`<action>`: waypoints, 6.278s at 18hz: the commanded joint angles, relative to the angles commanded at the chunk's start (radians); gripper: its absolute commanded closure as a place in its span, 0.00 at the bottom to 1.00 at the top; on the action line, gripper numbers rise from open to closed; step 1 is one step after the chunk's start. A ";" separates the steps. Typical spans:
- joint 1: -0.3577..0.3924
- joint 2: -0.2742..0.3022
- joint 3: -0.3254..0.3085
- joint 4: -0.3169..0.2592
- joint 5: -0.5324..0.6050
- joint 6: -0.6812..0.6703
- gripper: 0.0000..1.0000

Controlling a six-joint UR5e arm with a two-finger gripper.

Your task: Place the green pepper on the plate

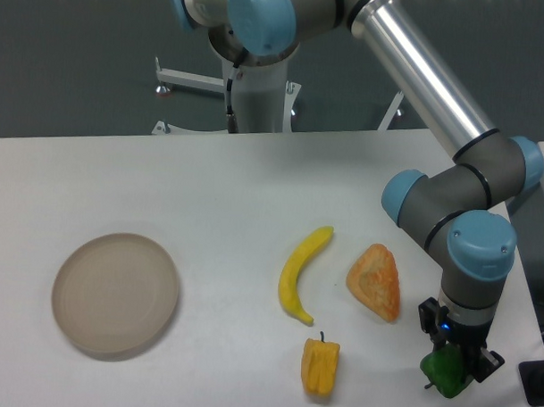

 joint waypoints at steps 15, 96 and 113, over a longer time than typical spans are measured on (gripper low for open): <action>-0.051 0.208 -0.240 -0.014 -0.052 -0.133 0.67; -0.134 0.351 -0.618 0.146 -0.137 -0.671 0.00; -0.106 0.259 -0.520 0.149 -0.046 -0.540 0.00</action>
